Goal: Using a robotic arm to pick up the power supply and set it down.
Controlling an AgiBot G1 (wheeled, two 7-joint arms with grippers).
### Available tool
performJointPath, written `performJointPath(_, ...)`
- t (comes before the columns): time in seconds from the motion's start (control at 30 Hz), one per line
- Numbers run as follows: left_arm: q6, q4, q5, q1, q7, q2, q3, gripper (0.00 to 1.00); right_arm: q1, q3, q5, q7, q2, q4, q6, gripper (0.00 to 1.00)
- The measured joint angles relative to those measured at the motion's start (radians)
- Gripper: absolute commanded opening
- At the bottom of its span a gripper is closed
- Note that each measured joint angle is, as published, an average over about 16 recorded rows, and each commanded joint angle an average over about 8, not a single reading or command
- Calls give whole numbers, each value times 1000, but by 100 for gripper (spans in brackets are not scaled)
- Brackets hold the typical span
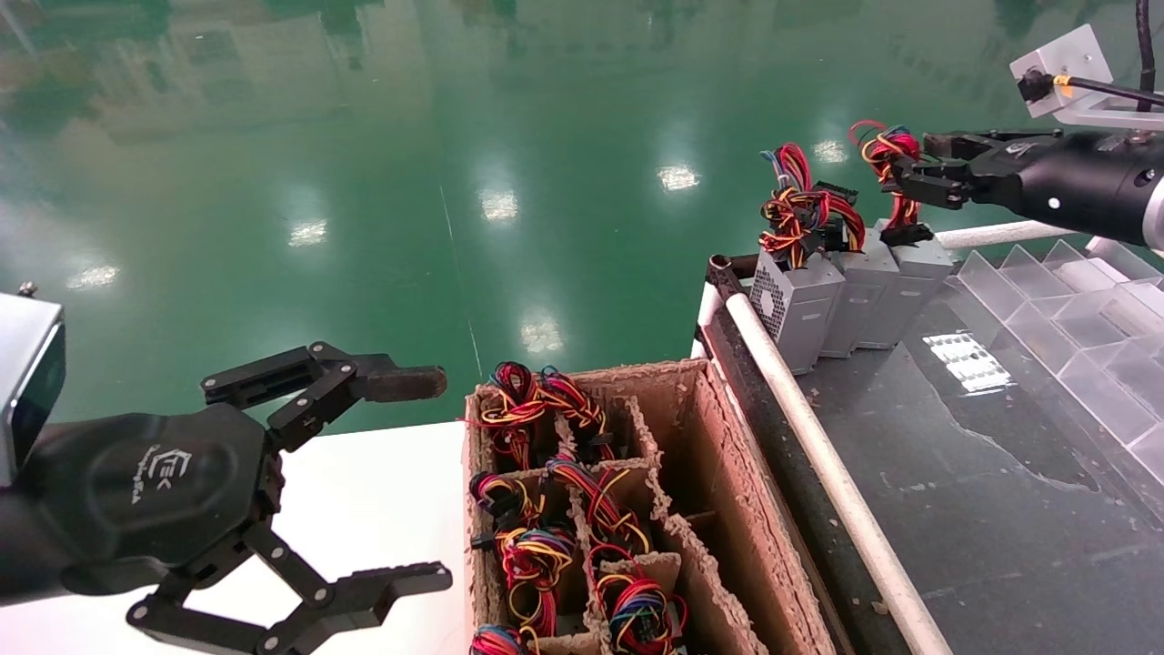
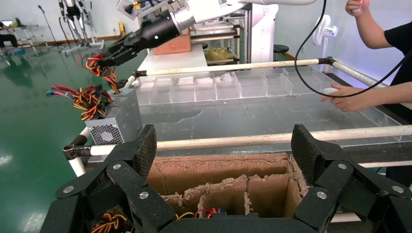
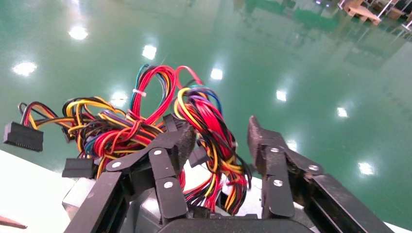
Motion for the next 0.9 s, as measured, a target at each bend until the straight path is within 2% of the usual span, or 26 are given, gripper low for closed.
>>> performJointPath(0.33,0,0,0,0,0,0,0,100,10,7,10,46,34,-10,-66,100)
performJointPath(0.7,0,0,0,0,0,0,0,100,20,77,107,182,106,-32,-236,100)
performJointPath(0.9,0,0,0,0,0,0,0,100,-6,122,168,242,144,3,-311,100)
